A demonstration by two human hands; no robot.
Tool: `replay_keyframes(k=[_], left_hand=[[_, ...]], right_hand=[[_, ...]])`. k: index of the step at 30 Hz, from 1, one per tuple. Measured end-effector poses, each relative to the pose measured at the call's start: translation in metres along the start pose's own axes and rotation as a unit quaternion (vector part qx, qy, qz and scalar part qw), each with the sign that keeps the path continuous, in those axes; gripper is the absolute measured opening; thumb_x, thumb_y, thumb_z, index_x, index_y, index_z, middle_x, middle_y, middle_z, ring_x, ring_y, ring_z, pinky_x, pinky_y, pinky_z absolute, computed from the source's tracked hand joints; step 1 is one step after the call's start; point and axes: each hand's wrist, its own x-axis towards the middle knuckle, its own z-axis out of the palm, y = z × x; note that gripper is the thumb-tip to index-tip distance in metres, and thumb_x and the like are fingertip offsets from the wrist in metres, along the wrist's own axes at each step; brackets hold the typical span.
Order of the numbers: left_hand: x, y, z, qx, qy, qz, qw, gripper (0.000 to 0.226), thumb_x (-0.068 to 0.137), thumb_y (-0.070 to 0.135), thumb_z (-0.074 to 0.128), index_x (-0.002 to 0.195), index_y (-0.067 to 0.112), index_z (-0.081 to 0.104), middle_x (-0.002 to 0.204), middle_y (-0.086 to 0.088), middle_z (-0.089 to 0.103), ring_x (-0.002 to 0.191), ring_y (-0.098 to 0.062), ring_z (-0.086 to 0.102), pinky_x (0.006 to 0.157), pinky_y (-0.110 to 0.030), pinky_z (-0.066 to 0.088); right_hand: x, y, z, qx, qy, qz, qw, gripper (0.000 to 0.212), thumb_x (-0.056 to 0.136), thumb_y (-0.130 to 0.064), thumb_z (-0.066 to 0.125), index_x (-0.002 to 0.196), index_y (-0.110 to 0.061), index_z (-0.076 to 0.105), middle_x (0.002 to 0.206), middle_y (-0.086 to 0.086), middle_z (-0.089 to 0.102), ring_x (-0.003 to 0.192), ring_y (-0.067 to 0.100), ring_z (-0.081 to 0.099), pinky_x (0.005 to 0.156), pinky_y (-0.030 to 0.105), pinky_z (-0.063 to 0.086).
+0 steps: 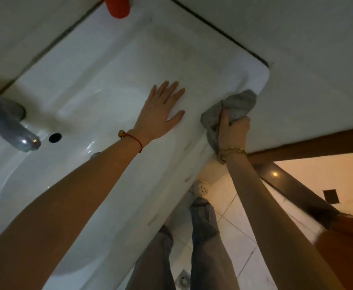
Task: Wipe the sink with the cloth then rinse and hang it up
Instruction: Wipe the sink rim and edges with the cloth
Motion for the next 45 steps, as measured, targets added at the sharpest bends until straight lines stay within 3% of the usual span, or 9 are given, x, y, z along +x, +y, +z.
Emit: replay_keyframes(k=[6, 10, 21, 27, 29, 33, 36, 40, 45], left_hand=[[-0.004, -0.005, 0.001, -0.006, -0.015, 0.007, 1.000, 0.059, 0.101, 0.043, 0.041, 0.152, 0.015, 0.034, 0.161, -0.011, 0.029, 0.150, -0.034, 0.020, 0.123, -0.048, 0.006], [-0.003, -0.009, 0.001, 0.000, -0.025, 0.006, 1.000, 0.059, 0.101, 0.045, 0.040, 0.153, 0.018, 0.032, 0.162, -0.009, 0.025, 0.152, -0.032, 0.017, 0.123, -0.046, 0.004], [-0.001, -0.007, 0.004, 0.009, -0.025, -0.004, 1.000, 0.060, 0.101, 0.046, 0.038, 0.154, 0.019, 0.030, 0.163, -0.008, 0.023, 0.152, -0.030, 0.015, 0.124, -0.047, 0.004], [-0.002, -0.006, 0.003, 0.004, -0.028, -0.003, 1.000, 0.061, 0.101, 0.046, 0.040, 0.154, 0.018, 0.030, 0.163, -0.009, 0.023, 0.152, -0.030, 0.015, 0.124, -0.047, 0.004], [-0.001, -0.006, 0.001, -0.003, -0.030, -0.006, 1.000, 0.061, 0.101, 0.046, 0.040, 0.154, 0.018, 0.030, 0.163, -0.008, 0.023, 0.152, -0.030, 0.014, 0.124, -0.047, 0.003], [0.000, -0.005, 0.000, -0.002, -0.031, -0.007, 0.999, 0.060, 0.101, 0.045, 0.041, 0.154, 0.019, 0.029, 0.163, -0.008, 0.022, 0.152, -0.030, 0.014, 0.124, -0.047, 0.003], [-0.001, -0.006, 0.000, -0.007, -0.033, -0.007, 0.999, 0.060, 0.101, 0.045, 0.041, 0.154, 0.018, 0.030, 0.163, -0.008, 0.023, 0.152, -0.030, 0.014, 0.124, -0.047, 0.003], [-0.002, -0.006, -0.001, -0.008, -0.032, -0.005, 0.999, 0.061, 0.101, 0.045, 0.042, 0.154, 0.018, 0.029, 0.163, -0.009, 0.022, 0.152, -0.030, 0.014, 0.124, -0.047, 0.002], [-0.002, -0.007, -0.002, -0.017, -0.043, 0.007, 0.999, 0.064, 0.099, 0.040, 0.048, 0.155, 0.017, 0.026, 0.164, -0.010, 0.020, 0.152, -0.033, 0.012, 0.123, -0.048, 0.001]], right_hand=[[-0.119, 0.040, 0.017, 0.000, -0.047, -0.049, 0.998, 0.046, 0.095, -0.033, 0.050, 0.124, 0.000, 0.036, 0.122, 0.013, 0.044, 0.102, 0.017, 0.043, 0.082, 0.012, 0.030], [-0.059, 0.014, 0.007, -0.009, -0.012, -0.027, 1.000, 0.039, 0.097, -0.035, 0.046, 0.116, -0.001, 0.043, 0.117, 0.012, 0.048, 0.100, 0.021, 0.049, 0.080, 0.016, 0.035], [-0.159, 0.055, 0.028, 0.014, -0.053, -0.070, 0.996, 0.051, 0.094, -0.040, 0.048, 0.132, -0.010, 0.031, 0.126, 0.006, 0.041, 0.112, 0.016, 0.047, 0.095, 0.025, 0.042], [-0.044, 0.013, 0.009, -0.007, -0.001, -0.032, 0.999, 0.051, 0.098, -0.037, 0.045, 0.124, 0.006, 0.043, 0.128, 0.018, 0.050, 0.113, 0.029, 0.052, 0.093, 0.028, 0.041], [-0.022, 0.001, 0.007, -0.019, 0.018, -0.009, 1.000, 0.054, 0.098, -0.038, 0.043, 0.127, 0.007, 0.038, 0.134, 0.022, 0.043, 0.121, 0.031, 0.046, 0.102, 0.030, 0.035], [-0.076, 0.023, 0.016, -0.035, -0.002, -0.044, 0.998, 0.055, 0.098, -0.034, 0.044, 0.135, 0.003, 0.028, 0.135, 0.020, 0.036, 0.113, 0.025, 0.043, 0.083, 0.010, 0.027], [-0.134, 0.043, 0.018, -0.073, -0.031, -0.079, 0.994, 0.069, 0.096, -0.037, 0.044, 0.147, -0.003, 0.012, 0.139, 0.016, 0.029, 0.118, 0.021, 0.042, 0.098, 0.021, 0.037], [-0.117, 0.037, -0.002, -0.290, 0.078, -0.294, 0.907, 0.057, 0.092, -0.029, 0.056, 0.142, -0.010, 0.035, 0.136, 0.020, 0.041, 0.117, 0.032, 0.047, 0.099, 0.039, 0.044], [-0.048, -0.002, -0.007, -0.432, -0.065, -0.424, 0.794, 0.036, 0.092, -0.044, 0.045, 0.114, -0.023, 0.063, 0.118, 0.000, 0.059, 0.114, 0.030, 0.046, 0.092, 0.041, 0.031]])
